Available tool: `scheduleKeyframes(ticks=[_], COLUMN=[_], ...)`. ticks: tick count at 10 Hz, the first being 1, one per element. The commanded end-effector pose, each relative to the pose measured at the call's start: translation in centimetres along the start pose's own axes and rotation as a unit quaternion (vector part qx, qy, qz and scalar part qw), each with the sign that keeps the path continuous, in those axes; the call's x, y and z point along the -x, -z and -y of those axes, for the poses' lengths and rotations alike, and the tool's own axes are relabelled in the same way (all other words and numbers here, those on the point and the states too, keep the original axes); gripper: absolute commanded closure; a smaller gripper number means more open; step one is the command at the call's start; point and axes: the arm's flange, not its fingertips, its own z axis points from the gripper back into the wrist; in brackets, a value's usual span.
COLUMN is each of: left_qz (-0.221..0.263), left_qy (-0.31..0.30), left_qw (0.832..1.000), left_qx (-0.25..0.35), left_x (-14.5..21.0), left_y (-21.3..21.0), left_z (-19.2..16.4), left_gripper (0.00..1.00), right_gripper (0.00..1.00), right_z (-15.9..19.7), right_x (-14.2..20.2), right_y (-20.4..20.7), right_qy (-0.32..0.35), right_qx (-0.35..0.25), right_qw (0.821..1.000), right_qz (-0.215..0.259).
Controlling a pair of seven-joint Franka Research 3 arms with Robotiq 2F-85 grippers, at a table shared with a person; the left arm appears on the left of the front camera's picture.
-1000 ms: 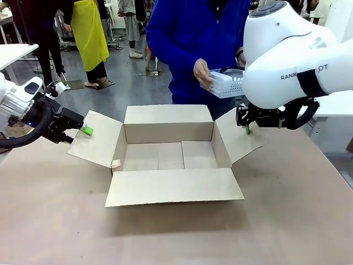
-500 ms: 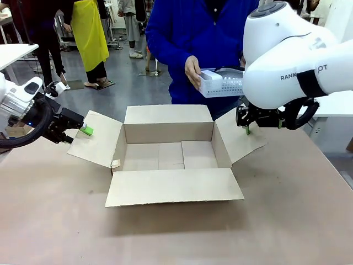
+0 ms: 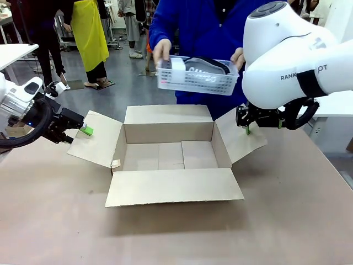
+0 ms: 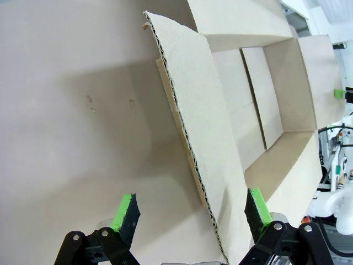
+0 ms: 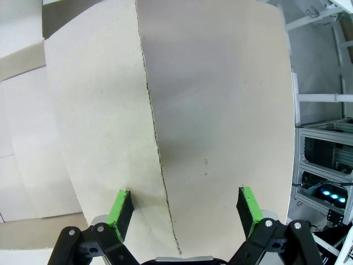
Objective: Pack the gift set into the box.
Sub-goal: Lift both hands away from the flaps of the Package Box.
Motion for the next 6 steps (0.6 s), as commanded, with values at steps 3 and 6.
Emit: scheduleKeyframes(ticks=[3,6], left_qz=[-0.003,-0.003], left_qy=[0.0,0.0], left_qw=[1.0,1.0], left_qx=[-0.004,-0.004], left_x=[0.3,0.3], left_y=[-0.18,-0.18], left_z=[0.15,0.15], left_gripper=[0.0,0.0], right_gripper=[0.0,0.0], right_z=[0.22,0.22], right_x=[-0.5,-0.5], right_y=[-0.13,-0.13], right_qy=[-0.003,-0.003], right_qx=[0.007,0.007], right_qw=[1.0,1.0], right_qz=[0.002,0.002])
